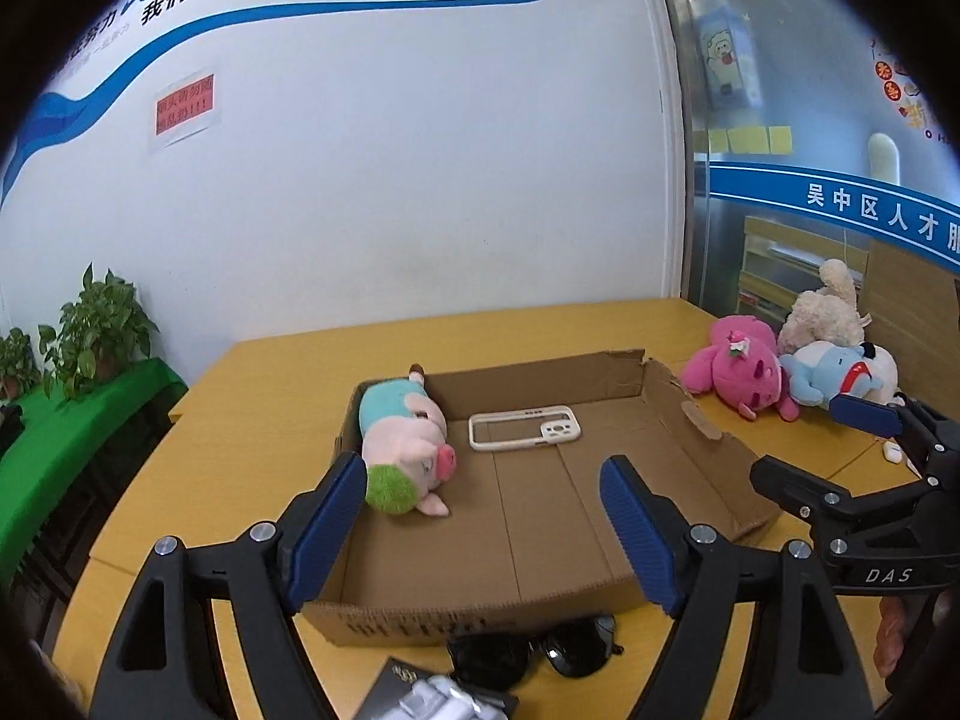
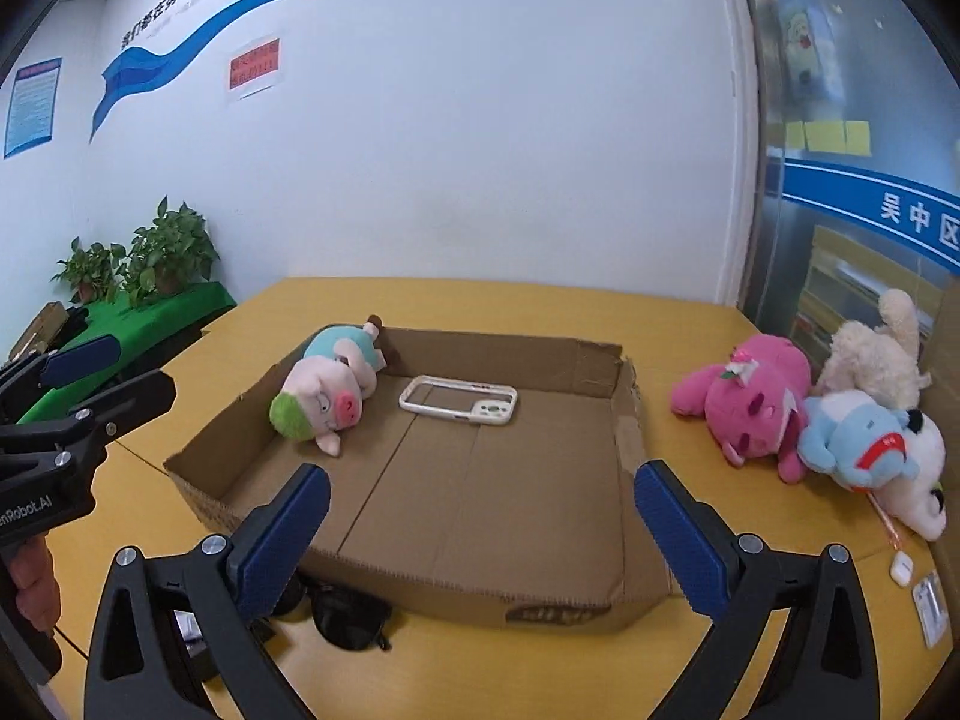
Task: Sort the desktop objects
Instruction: 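Withdraw both grippers from the box, then move the left gripper to the white phone stand and grasp it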
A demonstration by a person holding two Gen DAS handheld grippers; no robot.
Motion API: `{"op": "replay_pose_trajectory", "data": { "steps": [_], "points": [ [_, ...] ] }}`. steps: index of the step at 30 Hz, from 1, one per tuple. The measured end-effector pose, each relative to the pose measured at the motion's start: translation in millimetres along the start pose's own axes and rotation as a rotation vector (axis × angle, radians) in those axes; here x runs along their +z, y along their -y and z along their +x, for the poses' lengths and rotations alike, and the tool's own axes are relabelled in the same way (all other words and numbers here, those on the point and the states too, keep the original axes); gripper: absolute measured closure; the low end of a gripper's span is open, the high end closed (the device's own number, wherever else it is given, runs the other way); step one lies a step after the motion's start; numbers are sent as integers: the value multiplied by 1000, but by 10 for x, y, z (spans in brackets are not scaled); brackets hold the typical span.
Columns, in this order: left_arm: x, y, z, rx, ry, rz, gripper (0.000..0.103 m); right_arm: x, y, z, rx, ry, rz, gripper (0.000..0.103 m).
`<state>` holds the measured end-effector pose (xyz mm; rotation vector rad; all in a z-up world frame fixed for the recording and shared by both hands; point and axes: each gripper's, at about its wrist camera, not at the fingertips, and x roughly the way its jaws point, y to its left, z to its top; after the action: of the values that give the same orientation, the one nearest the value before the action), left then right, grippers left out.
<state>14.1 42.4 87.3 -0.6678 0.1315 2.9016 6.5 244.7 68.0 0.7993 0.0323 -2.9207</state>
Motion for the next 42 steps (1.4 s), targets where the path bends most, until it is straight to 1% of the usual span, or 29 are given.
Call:
{"op": "replay_pose_trajectory", "data": {
  "steps": [2, 4, 8, 10, 12, 14, 16, 19, 23, 26, 28, 30, 34, 37, 41, 42],
  "points": [
    [-71, -14, -61, 2, -6, -16, 23, -75, -17, -52, 1, -25, 16, 0],
    [-127, -20, -146, 21, -8, -32, 23, -153, -38, -96, -19, -45, 19, 0],
    [-278, -111, -332, 12, 16, -112, 23, -278, -80, -223, -45, -49, 22, 0],
    [-340, -159, -380, 32, 31, -136, 23, -312, -97, -267, -48, -46, 22, 0],
    [-395, -207, -386, 71, 36, -147, 23, -327, -117, -305, -56, -37, 17, 0],
    [-441, -259, -378, 85, 37, -153, 23, -336, -140, -334, -64, -23, 5, 0],
    [-490, -323, -361, 62, 33, -168, 23, -343, -159, -342, -47, -18, 6, 0],
    [-557, -402, -335, 14, 36, -190, 23, -374, -181, -305, 5, -36, 29, 0],
    [-636, -548, -263, 34, 8, -191, 23, -461, -232, -154, 39, -98, 33, 0],
    [-735, -714, -170, 48, -41, -207, 23, -600, -354, 6, 104, -164, 5, 0],
    [-830, -830, -84, 22, -92, -232, 23, -713, -467, 119, 135, -206, -18, 0],
    [-942, -942, 13, -6, -152, -254, 23, -836, -593, 256, 209, -265, -28, 0],
    [-1171, -1091, 127, -34, -235, -269, 23, -1010, -881, 477, 357, -360, -46, 0],
    [-1303, -1187, 201, -65, -299, -287, 23, -1055, -1038, 565, 414, -381, -66, 0],
    [-1510, -1258, 253, -106, -392, -340, 23, -1053, -1171, 698, 433, -397, -87, 2],
    [-1555, -1263, 251, -113, -405, -354, 23, -1045, -1208, 727, 441, -399, -102, 8]
  ]
}}
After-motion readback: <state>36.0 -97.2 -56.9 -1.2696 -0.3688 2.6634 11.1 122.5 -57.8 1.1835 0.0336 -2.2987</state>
